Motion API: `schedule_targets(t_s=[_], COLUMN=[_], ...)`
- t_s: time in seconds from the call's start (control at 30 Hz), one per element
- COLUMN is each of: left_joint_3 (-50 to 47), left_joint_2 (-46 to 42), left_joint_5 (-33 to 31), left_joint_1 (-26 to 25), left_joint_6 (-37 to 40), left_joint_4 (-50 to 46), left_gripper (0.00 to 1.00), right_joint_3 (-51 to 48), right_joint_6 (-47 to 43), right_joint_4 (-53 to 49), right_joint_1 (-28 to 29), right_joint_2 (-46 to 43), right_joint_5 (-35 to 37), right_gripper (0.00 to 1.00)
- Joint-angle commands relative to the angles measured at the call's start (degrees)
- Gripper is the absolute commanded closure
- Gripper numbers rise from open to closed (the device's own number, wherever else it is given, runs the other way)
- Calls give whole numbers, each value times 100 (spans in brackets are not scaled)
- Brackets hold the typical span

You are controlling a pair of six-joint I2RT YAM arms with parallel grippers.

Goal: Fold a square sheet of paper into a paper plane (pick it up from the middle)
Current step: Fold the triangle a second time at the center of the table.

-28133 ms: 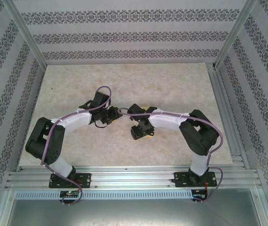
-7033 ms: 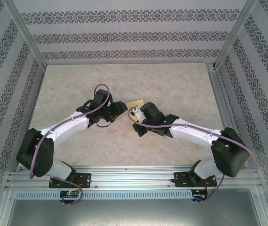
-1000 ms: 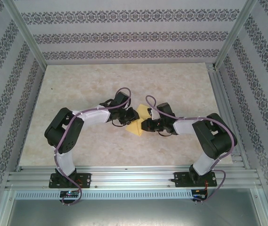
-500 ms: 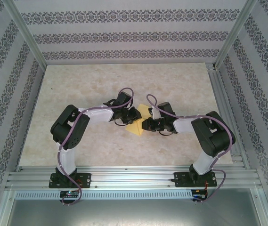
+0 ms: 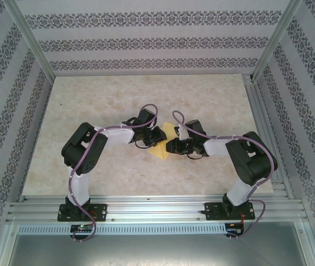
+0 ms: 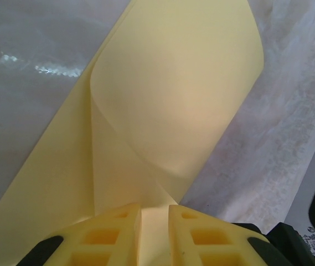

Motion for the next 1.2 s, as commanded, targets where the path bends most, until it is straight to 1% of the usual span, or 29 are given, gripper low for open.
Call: schedule_targets(t_s=[0.0, 0.07, 0.17, 0.23, 0.47, 0.87, 1.07, 1.17], left_joint_3=[59, 74, 99, 118, 149, 143, 35, -34], left_joint_2=[37, 45, 76, 87, 72, -106, -210, -223], left_joint_5=[-61, -58, -39, -23, -1, 111, 137, 187], left_joint_1=[-65, -65, -65, -65, -65, -65, -65, -65], left_joint_6=[-64, -69, -87, -87, -66, 88, 142, 157], left_joint_4=[86, 85, 88, 93, 76, 183, 240, 309], left_gripper=[78, 78, 78, 78, 78, 70, 69, 68], right_joint_3=[28, 26, 51, 65, 281, 480, 562, 652], right_joint_6=[-72, -54, -32, -56, -337, -559, -630, -768], right_joint_4=[-60, -56, -73, -109, -576, -631, -631, -810], right_joint_1=[-78, -86, -84, -93, -124, -207, -214, -213], right_joint_2=[-238, -319, -376, -355, -157, 96, 165, 204], right_joint_5=[46, 47, -33, 12, 308, 399, 439, 537], right_gripper=[76, 74, 77, 84, 95, 96, 96, 96])
